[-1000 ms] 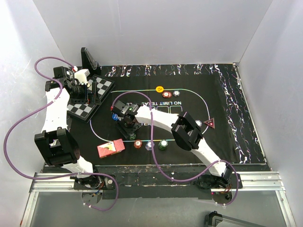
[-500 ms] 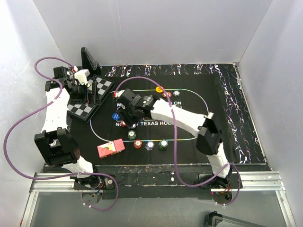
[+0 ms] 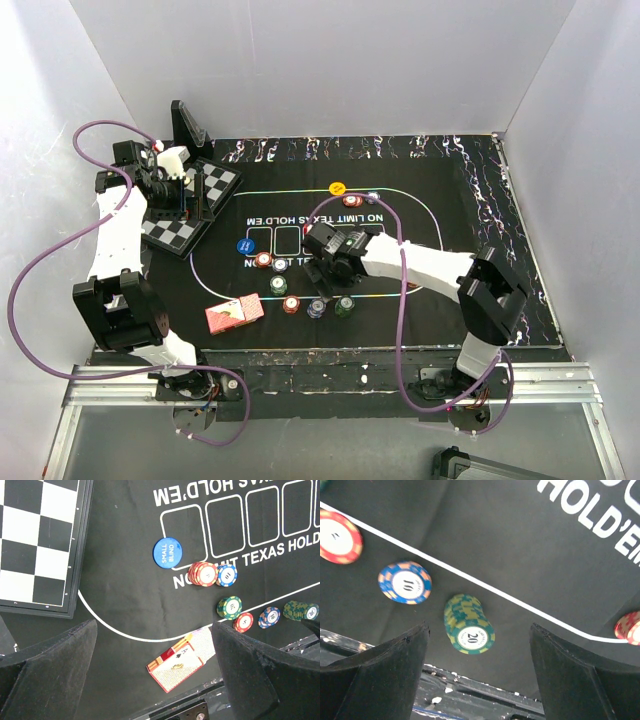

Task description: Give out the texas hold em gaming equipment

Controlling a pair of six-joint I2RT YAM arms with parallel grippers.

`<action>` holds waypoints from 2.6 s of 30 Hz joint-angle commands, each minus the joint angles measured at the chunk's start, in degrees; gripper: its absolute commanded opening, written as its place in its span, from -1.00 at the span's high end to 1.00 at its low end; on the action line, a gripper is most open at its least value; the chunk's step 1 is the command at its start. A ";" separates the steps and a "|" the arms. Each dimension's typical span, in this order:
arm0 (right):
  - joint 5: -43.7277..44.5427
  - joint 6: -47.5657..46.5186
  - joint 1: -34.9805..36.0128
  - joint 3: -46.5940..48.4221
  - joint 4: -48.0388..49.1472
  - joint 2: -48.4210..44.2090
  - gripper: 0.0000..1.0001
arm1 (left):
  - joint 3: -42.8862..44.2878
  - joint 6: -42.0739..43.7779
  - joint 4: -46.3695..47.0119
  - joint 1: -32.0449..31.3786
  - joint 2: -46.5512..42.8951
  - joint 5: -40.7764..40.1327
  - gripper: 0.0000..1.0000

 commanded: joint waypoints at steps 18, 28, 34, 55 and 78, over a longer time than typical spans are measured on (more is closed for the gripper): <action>-4.92 5.33 -0.58 -8.48 7.75 0.18 -0.68 | 1.48 -0.33 -0.07 0.30 -1.67 1.08 -0.99; -5.54 5.95 -0.58 -10.06 8.45 0.19 -0.44 | 1.21 -0.59 0.37 0.30 -1.76 0.99 -0.99; -5.63 6.04 -0.58 -10.33 8.54 -0.25 -0.17 | 0.68 -0.50 0.46 0.21 -1.84 0.99 -1.00; -2.20 3.76 -1.54 -5.50 3.27 -4.56 0.94 | 0.25 -0.33 0.72 0.21 -2.20 0.73 -0.99; -1.32 -3.02 -34.14 25.34 -1.22 13.44 0.97 | 0.42 0.72 0.54 0.21 -1.23 -0.06 -1.00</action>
